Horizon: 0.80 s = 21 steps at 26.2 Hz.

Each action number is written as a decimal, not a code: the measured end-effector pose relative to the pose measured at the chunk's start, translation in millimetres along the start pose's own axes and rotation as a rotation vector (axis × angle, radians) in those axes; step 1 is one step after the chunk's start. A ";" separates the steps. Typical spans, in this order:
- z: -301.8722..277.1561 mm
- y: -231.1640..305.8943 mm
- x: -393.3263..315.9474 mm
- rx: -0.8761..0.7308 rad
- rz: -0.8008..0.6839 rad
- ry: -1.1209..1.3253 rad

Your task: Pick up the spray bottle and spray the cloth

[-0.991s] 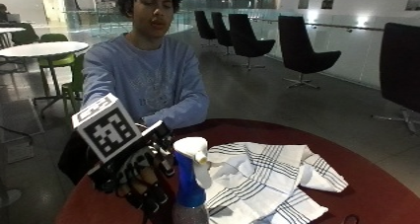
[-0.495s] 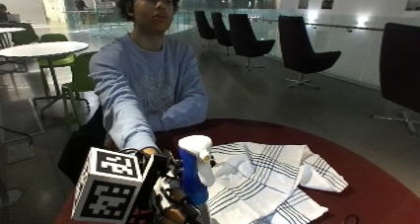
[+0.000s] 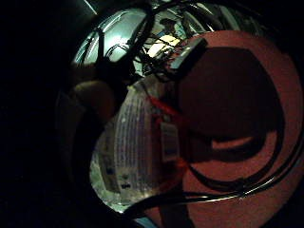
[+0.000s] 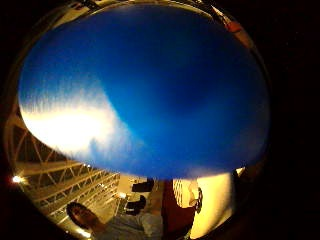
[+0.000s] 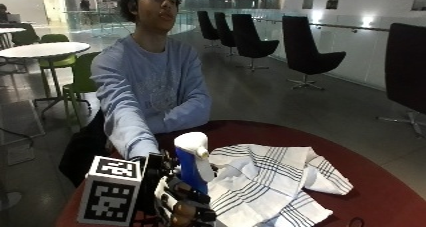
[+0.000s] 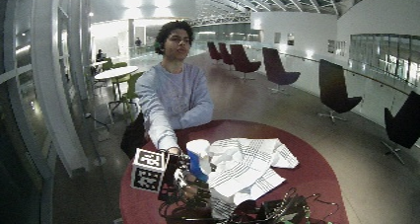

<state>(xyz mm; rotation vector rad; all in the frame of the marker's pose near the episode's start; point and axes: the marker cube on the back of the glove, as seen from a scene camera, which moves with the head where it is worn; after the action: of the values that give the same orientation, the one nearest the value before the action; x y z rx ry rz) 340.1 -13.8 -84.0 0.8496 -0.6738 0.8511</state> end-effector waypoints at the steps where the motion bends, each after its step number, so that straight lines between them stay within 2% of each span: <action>1: -1.4 2.8 -1.4 -0.009 -0.017 -0.003; 11: -5.5 61.3 -40.3 -0.280 -0.184 0.023; 17: 8.4 79.4 -69.8 -0.590 -0.135 0.055; 21: 18.6 86.5 -86.5 -0.772 -0.095 0.162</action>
<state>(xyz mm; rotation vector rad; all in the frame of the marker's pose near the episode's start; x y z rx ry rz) 220.3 -27.7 -111.6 0.1132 -0.7341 0.4971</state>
